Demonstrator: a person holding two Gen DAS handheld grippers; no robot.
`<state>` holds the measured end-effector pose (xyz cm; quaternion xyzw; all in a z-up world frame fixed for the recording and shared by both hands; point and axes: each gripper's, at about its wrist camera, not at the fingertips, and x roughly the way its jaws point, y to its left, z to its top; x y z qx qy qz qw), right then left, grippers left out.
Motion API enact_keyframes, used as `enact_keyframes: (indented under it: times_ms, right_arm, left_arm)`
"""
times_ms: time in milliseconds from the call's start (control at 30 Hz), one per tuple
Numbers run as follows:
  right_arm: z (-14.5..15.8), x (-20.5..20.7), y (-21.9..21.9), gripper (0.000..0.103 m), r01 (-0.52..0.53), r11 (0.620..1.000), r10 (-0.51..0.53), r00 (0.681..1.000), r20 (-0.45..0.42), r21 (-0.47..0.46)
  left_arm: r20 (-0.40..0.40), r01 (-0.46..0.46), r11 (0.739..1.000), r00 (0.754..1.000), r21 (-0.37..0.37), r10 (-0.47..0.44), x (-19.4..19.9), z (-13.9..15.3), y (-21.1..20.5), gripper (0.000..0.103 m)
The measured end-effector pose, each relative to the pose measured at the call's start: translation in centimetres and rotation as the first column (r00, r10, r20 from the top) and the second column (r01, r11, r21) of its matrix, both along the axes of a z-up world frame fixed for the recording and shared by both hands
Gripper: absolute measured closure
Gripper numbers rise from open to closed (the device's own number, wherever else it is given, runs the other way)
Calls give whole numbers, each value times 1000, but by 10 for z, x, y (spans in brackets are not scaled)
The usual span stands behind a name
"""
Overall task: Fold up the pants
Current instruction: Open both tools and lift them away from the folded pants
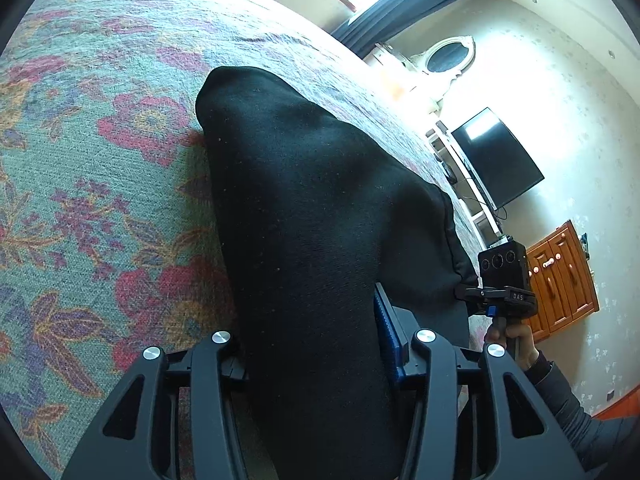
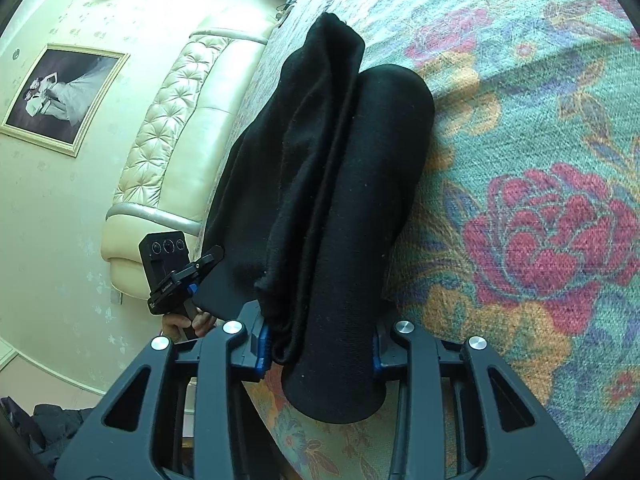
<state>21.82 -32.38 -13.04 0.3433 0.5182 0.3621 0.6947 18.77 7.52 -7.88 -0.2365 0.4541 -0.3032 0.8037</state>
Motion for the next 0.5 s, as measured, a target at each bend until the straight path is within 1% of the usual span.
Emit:
enact_keyframes:
  times_ms: [33, 67, 100, 133, 167, 200, 300, 333, 400, 467, 500]
  right_arm:
    - [-1, 0, 0, 68, 3, 1000, -3, 1000, 0, 9]
    - [-1, 1, 0, 66, 3, 1000, -3, 1000, -2, 25]
    - [-1, 1, -1, 63, 5, 999, -5, 1000, -3, 37]
    - [0, 0, -3, 62, 12, 999, -12, 1000, -4, 41]
    - [1, -2, -5, 58, 20, 999, -20, 1000, -5, 47]
    - [2, -3, -11, 54, 29, 998, -29, 1000, -7, 58]
    - [2, -13, -29, 51, 81, 994, -79, 997, -22, 71]
    - [2, -18, -35, 50, 99, 993, -98, 995, -22, 68]
    - [5, -29, -45, 47, 145, 989, -144, 989, -23, 40]
    - [8, -42, -52, 46, 203, 979, -204, 979, -21, -12]
    - [11, -49, -55, 45, 246, 968, -247, 969, -16, -50]
  left_arm:
    - [4, -3, 1000, 1000, 4, 3, -3, 0, 2, 52]
    - [9, -8, 1000, 1000, 13, 8, -1, 1, 2, 47]
    - [20, -18, 999, 1000, 28, 17, -4, 3, 4, 40]
    - [34, -29, 999, 999, 43, 27, -9, 4, 7, 37]
    - [45, -35, 998, 998, 54, 33, -13, 5, 8, 34]
    - [53, -40, 997, 998, 65, 36, -17, 6, 9, 32]
    - [77, -79, 992, 994, 98, 72, -29, 7, 19, 26]
    - [81, -95, 990, 993, 104, 87, -32, 7, 21, 25]
    - [93, -132, 984, 988, 118, 121, -42, 10, 26, 24]
    - [120, -172, 974, 981, 147, 155, -53, 14, 29, 23]
    - [133, -187, 969, 977, 163, 166, -57, 17, 27, 23]
